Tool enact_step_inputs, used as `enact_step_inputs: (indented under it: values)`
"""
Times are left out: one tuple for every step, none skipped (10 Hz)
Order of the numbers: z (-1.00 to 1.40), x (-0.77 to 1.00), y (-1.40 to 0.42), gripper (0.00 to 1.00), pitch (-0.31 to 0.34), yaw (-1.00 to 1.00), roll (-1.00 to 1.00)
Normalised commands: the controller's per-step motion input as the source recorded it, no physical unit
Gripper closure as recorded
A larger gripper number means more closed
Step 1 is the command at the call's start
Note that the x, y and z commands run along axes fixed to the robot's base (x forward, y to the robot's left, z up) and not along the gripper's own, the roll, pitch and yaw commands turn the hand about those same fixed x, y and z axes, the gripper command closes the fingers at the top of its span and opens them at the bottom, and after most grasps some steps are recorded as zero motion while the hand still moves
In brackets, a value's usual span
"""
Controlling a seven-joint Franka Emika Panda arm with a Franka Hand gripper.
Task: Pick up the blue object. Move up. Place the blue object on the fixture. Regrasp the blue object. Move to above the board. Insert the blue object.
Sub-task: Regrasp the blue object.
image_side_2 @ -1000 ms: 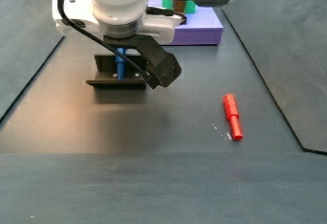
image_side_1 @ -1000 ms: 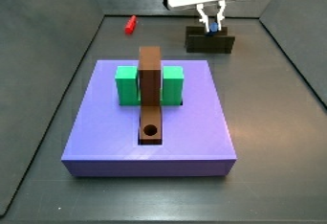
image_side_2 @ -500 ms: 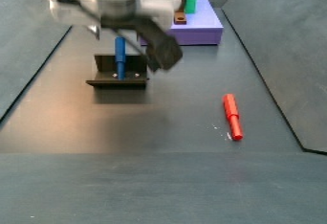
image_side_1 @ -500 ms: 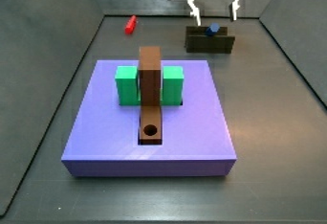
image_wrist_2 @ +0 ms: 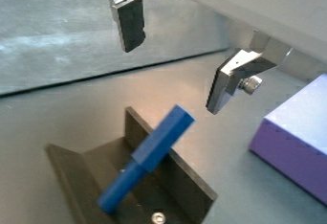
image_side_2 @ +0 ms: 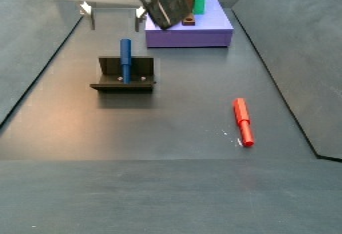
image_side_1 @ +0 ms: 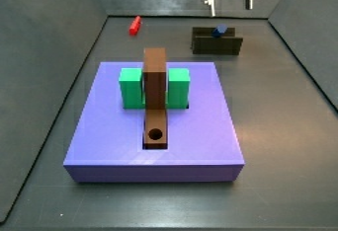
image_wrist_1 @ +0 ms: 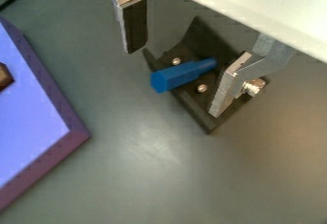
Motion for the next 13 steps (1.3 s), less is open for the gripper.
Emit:
enact_step_inputs:
  values:
    - [0.13,0.15,-0.01,0.0,0.217,0.16,1.0]
    - [0.16,0.03,0.0,0.0,0.294,0.11,1.0]
    - [0.14,0.05,0.0,0.0,0.311,0.08,1.0]
    - [0.11,0.06,-0.03,0.0,0.291,0.07,1.0]
    - [0.09,0.07,-0.05,0.0,0.289,0.07,1.0]
    - [0.07,0.07,-0.05,0.0,0.303,0.07,1.0]
    - [0.05,0.07,-0.05,0.0,0.311,0.07,1.0]
    - [0.01,0.08,-0.08,0.0,0.291,0.07,1.0]
    - [0.0,0.07,-0.11,0.0,0.263,0.07,1.0]
    - [0.0,0.05,-0.13,0.0,0.243,0.09,1.0]
    - [0.0,0.04,-0.14,0.0,0.243,0.1,1.0]
    - [0.0,0.04,-0.16,0.0,0.249,0.14,1.0]
    - [0.0,0.07,-0.24,0.0,0.189,0.18,1.0]
